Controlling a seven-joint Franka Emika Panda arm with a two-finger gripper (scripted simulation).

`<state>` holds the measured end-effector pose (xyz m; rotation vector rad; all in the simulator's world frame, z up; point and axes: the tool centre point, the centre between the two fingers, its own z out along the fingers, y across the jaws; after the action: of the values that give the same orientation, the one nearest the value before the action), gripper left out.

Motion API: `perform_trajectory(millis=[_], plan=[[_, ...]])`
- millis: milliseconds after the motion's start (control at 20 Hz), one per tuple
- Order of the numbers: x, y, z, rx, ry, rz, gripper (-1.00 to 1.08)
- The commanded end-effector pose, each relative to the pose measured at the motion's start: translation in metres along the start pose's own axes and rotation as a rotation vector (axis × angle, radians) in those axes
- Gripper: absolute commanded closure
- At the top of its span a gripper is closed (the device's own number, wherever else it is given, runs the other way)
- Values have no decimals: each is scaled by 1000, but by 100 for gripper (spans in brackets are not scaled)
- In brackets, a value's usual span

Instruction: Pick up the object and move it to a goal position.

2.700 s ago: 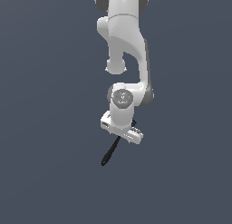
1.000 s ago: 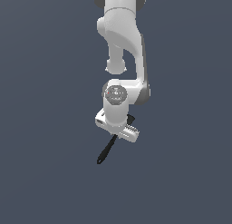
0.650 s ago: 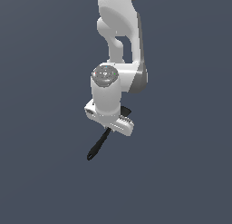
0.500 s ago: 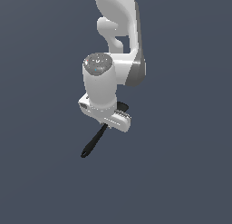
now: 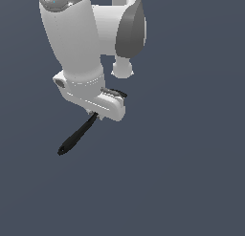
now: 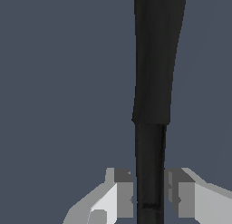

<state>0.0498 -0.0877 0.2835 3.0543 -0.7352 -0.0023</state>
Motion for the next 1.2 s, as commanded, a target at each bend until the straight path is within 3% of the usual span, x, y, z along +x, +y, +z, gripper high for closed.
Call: perform_trajectory(millis=[0, 550, 1150], plan=[[6, 9, -28, 0, 1, 0, 108], [28, 38, -117, 0, 1, -2, 108], [37, 48, -149, 0, 1, -2, 108]])
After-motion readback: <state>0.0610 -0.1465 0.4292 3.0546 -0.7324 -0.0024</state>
